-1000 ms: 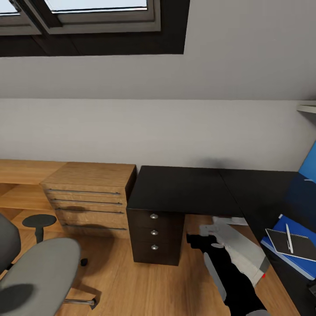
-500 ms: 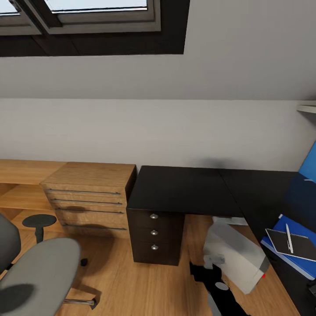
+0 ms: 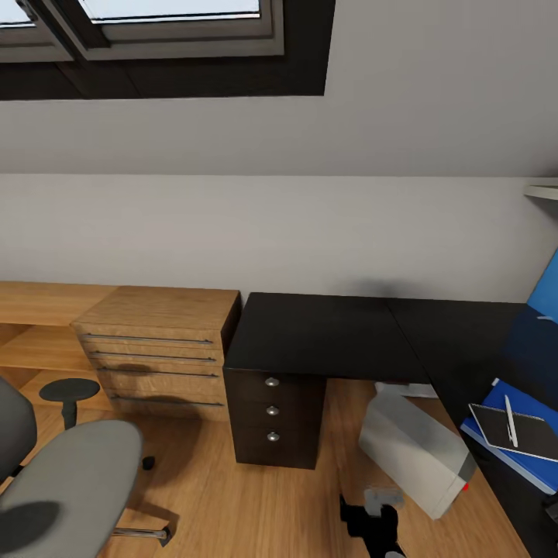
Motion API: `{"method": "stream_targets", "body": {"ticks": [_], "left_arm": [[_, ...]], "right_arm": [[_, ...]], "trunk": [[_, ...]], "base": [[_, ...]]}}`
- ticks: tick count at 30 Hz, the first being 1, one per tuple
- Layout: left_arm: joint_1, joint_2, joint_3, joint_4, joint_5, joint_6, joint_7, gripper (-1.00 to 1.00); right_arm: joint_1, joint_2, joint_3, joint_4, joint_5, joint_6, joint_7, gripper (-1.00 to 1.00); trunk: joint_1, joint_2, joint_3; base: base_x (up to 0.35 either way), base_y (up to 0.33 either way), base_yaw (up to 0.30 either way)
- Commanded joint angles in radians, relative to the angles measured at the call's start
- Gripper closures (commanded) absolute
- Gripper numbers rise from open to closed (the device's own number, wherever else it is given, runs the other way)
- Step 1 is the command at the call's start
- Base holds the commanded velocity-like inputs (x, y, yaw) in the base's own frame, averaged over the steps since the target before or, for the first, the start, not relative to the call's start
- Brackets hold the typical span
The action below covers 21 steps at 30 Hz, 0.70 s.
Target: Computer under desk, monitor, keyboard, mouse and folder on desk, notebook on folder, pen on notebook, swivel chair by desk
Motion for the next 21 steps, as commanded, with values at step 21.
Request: {"method": "stream_targets", "body": {"ticks": [21], "left_arm": [[0.001, -0.001, 0.001, -0.001, 0.010, 0.003, 0.001, -1.00]], "right_arm": [[-0.001, -0.002, 0.011, 0.329, -0.002, -0.365, -0.011, -1.00]], "trunk": [[0.000, -0.001, -0.001]], "base": [[0.000, 0.000, 0.198]]}}
